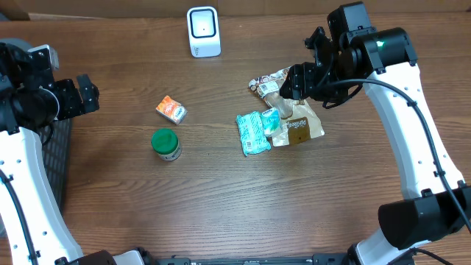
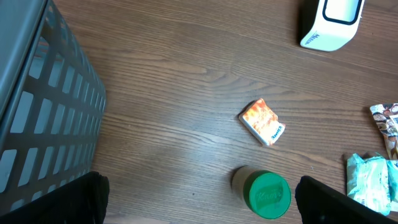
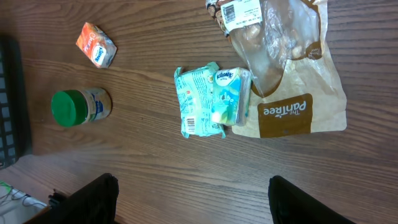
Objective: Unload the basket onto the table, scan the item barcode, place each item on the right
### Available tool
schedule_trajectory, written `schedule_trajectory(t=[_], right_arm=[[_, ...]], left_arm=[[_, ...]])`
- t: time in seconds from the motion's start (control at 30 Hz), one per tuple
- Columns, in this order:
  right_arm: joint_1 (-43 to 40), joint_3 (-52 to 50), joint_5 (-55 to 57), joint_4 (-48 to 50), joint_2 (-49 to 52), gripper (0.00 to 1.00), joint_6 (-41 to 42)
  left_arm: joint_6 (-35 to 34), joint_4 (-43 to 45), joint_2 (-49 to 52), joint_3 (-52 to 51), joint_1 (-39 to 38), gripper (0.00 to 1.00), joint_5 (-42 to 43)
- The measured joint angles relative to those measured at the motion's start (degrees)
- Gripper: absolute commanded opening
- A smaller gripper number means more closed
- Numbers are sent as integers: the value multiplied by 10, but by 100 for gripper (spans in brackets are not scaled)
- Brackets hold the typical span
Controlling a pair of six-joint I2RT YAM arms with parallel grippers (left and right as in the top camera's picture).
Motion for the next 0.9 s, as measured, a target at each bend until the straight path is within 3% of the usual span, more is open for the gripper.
schedule_trajectory(t=[0.9], right_arm=[[0,0,0,5,0,76,0]], left_arm=[[0,0,0,0,0,100,0]])
